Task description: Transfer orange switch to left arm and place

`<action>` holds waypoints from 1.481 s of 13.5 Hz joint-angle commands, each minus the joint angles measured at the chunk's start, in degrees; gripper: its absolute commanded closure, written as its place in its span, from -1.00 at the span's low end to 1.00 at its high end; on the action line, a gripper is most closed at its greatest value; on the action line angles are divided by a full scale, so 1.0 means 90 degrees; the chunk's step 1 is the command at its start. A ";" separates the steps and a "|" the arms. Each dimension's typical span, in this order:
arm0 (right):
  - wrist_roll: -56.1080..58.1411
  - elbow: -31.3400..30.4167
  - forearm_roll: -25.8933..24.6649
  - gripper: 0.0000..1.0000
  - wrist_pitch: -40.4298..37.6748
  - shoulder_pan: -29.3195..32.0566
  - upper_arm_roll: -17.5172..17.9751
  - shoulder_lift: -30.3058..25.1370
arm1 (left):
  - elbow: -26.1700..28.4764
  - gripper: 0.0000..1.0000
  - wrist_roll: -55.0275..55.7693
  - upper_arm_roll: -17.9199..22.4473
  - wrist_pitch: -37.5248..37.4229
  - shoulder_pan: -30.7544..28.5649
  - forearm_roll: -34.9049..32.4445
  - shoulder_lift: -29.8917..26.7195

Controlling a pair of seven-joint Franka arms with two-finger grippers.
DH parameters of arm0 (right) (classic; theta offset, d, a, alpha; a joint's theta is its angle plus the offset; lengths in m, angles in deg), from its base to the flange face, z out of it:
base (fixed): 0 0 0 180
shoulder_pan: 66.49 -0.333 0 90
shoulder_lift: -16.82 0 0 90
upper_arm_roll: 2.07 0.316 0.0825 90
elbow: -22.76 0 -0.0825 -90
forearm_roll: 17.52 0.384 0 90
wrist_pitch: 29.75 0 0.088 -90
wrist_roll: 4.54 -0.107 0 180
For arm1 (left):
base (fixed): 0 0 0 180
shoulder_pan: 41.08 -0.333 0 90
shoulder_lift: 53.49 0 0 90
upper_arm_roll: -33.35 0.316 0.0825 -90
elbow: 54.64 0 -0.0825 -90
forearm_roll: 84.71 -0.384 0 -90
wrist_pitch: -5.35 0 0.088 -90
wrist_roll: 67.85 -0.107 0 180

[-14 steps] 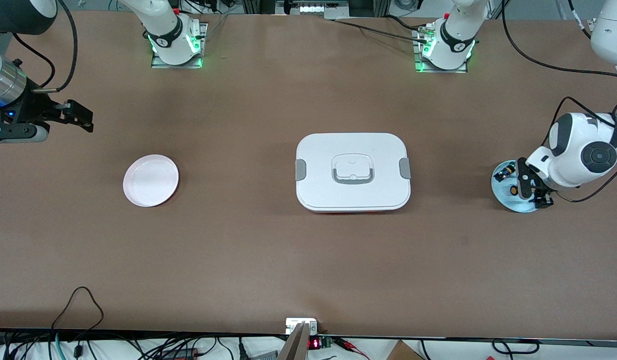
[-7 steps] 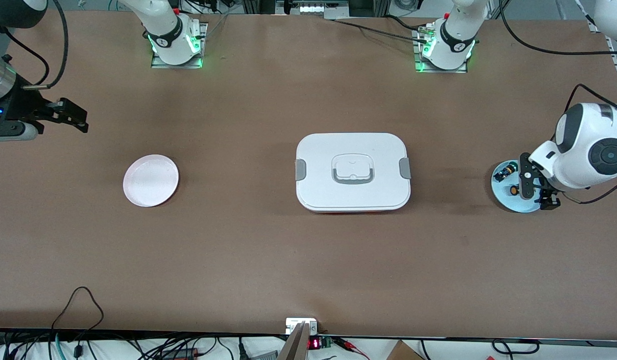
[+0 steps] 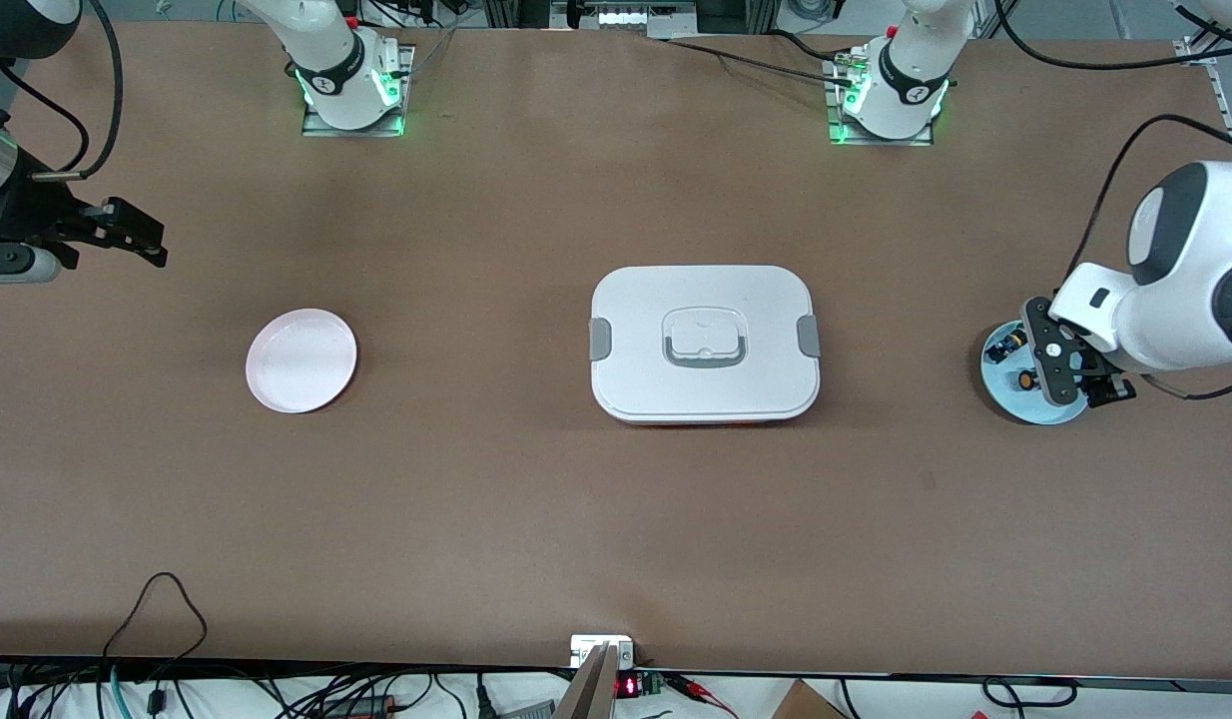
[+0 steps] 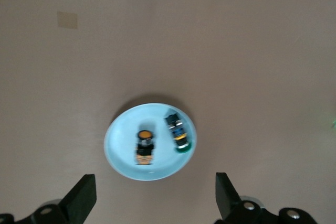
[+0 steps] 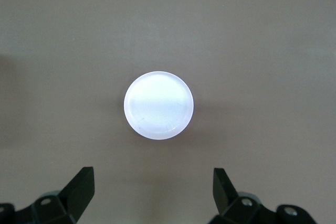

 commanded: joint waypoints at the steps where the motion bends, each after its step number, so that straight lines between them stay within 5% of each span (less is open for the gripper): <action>1: 0.0054 0.0192 0.0097 -1.00 -0.0277 0.0026 0.0000 0.0072 | -0.0562 -1.00 0.1234 -0.0151 -0.0730 -0.0006 0.0589 -0.0124; 5: 0.0053 0.0260 0.0087 -1.00 -0.0415 0.0007 0.0000 0.0072 | -0.1079 -1.00 0.2925 -0.0133 -0.1306 0.0294 0.1147 -0.0340; 6: 0.0044 0.0260 0.0087 -1.00 -0.0415 0.0007 0.0000 0.0072 | -0.1081 -1.00 0.3267 0.0119 -0.1346 0.0702 0.1264 -0.0524; 8: 0.0053 0.0289 0.0087 -1.00 -0.0502 0.0036 0.0000 0.0072 | -0.0984 -1.00 0.4591 0.1394 -0.1259 0.1756 0.2041 -0.1002; 11: 0.0034 0.0329 0.0087 -1.00 -0.0542 0.0036 0.0000 0.0072 | -0.0711 -1.00 0.5719 0.2364 -0.1229 0.2501 0.2437 -0.1490; 15: 0.0034 0.0338 0.0087 -1.00 -0.0581 0.0056 0.0000 0.0072 | 0.0176 -1.00 0.7056 0.3878 -0.0021 0.3654 0.2719 -0.2213; 20: 0.0044 0.0338 0.0077 -1.00 -0.0659 0.0046 -0.0010 0.0072 | 0.1379 -1.00 0.7401 0.4399 0.0578 0.4261 0.2818 -0.3308</action>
